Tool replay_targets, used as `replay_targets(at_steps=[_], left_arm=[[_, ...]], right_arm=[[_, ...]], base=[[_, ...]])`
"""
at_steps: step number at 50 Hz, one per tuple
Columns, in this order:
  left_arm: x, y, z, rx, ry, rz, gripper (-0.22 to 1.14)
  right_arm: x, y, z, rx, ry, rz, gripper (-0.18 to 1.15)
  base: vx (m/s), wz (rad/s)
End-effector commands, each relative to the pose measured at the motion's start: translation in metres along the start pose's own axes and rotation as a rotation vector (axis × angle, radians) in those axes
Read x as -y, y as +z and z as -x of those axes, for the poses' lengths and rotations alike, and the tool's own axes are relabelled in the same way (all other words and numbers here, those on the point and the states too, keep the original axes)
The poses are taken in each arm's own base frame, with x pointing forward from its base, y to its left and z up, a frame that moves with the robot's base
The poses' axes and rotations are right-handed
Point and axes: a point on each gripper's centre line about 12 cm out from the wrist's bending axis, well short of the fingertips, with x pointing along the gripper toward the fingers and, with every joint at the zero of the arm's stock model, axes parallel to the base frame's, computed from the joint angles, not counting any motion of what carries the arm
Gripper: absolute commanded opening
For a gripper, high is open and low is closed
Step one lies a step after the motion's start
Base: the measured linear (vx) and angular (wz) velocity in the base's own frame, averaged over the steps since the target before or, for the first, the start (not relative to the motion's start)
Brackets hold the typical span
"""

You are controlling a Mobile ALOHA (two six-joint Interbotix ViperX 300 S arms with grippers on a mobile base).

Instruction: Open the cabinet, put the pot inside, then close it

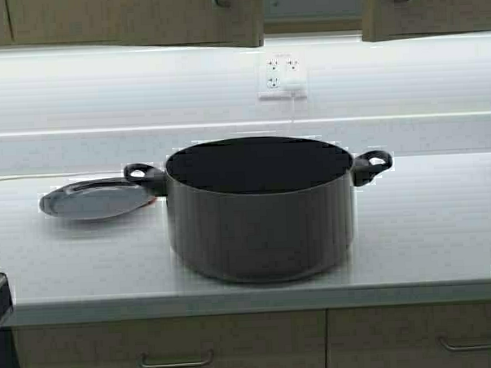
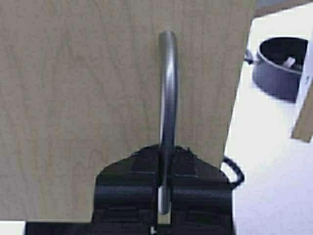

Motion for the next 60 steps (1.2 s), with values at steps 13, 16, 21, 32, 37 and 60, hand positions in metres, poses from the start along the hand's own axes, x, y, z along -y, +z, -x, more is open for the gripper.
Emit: replay_targets(at_steps=[13,16,21,32,37,60], left_arm=[[-0.064,0.038,0.016,0.089,0.174,0.051,0.04],[-0.065,0.038,0.014,0.084,0.176,0.042,0.08],[-0.064,0.033,0.012,0.054,0.163,0.027,0.32],[-0.060,0.019,0.025,-0.025,0.116,0.008,1.06],[-0.055,0.015,0.043,-0.057,0.076,0.008,0.99],[-0.018,0.042,0.057,-0.029,-0.088,0.010,0.08]], right_arm=[[0.027,0.009,0.017,0.038,-0.091,-0.031,0.07],[0.026,0.009,0.015,0.028,-0.084,-0.042,0.15],[0.021,0.014,0.016,-0.010,-0.040,-0.037,0.53],[0.014,0.013,0.026,-0.103,0.032,0.011,1.02],[0.010,0.016,0.043,-0.117,0.058,0.063,0.99],[-0.028,0.039,0.053,-0.013,0.185,0.026,0.02]], base=[[-0.09,0.03],[-0.11,-0.01],[-0.11,-0.04],[-0.11,-0.08],[-0.10,-0.11],[-0.09,-0.07]])
